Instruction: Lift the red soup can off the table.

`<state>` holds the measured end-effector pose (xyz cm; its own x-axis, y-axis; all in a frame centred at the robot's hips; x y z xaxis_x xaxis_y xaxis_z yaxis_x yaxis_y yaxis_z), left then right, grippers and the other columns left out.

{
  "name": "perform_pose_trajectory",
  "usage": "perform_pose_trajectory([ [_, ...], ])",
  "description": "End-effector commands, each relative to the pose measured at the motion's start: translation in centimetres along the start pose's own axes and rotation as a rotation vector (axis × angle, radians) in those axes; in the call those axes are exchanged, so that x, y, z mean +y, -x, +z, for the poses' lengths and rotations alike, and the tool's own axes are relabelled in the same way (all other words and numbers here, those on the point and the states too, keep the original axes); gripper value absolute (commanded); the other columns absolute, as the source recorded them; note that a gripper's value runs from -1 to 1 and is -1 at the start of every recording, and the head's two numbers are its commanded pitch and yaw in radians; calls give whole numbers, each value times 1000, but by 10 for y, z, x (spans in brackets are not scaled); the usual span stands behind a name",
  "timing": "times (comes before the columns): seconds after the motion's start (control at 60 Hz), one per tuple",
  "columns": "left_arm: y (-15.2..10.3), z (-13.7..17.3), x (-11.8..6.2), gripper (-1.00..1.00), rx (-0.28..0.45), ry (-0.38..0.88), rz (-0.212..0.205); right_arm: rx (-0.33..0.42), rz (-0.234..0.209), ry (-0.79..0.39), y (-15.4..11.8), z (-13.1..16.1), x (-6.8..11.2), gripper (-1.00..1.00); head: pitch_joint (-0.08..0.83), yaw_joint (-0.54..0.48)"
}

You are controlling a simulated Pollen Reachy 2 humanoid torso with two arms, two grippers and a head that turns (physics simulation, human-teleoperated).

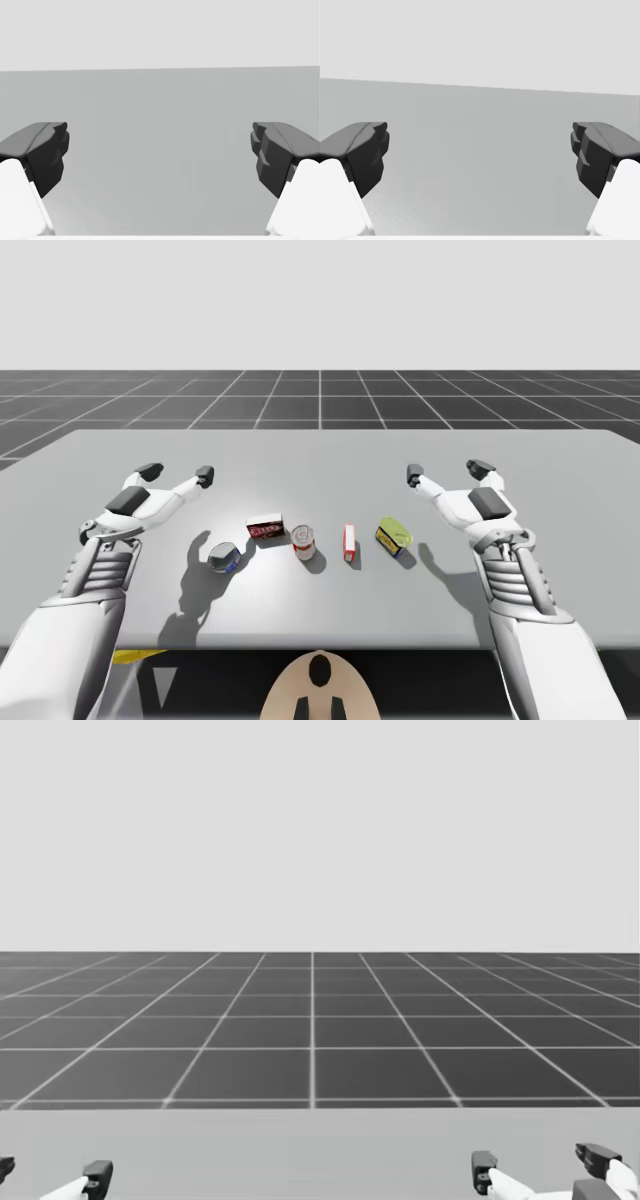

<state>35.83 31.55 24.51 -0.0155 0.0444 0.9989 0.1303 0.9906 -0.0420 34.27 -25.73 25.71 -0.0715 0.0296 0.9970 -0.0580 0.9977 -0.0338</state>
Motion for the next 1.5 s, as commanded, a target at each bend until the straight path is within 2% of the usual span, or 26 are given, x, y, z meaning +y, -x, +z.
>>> perform_pose_trajectory([
  [0.017,0,0,0,-1000,-1,0,-3,-11,-8,23,1,1,1,-1000,0,-16],
  [0.183,0,1,-1,-1000,-3,2,-3,-13,13,37,0,-2,-1,-1000,85,-13],
  [0.417,1,0,-1,-1000,-2,2,-16,-15,44,52,5,-5,2,-1000,309,-22],
  [0.7,2,-1,-1,-1000,3,4,-28,-15,56,51,5,-5,2,-1000,512,-1],
  [0.9,3,-1,-3,-1000,4,8,-28,-13,56,52,4,-4,3,-1000,643,55],
  [1.0,2,-1,-3,-1000,3,9,-28,-15,56,55,3,-4,3,-1000,683,69],
  [1.167,-1,2,-5,-1000,1,18,-20,-13,55,57,3,-4,3,-1000,688,74],
  [1.25,-9,8,-9,-1000,6,63,-17,-13,56,57,3,-4,3,-1000,691,72],
  [1.317,-17,16,-12,-1000,19,122,26,-10,58,61,4,-4,3,-1000,691,73],
  [1.417,-32,33,-21,-1000,32,196,55,-5,58,66,6,-5,3,-1000,687,79],
  [1.45,-35,40,-26,-1000,43,210,23,-4,58,66,6,-5,3,-1000,688,82],
  [1.483,-38,49,-32,-1000,35,223,-40,-4,57,67,6,-5,3,-1000,690,86],
  [1.5,-39,51,-34,-1000,38,229,-49,-4,58,68,6,-5,3,-1000,690,86],
])
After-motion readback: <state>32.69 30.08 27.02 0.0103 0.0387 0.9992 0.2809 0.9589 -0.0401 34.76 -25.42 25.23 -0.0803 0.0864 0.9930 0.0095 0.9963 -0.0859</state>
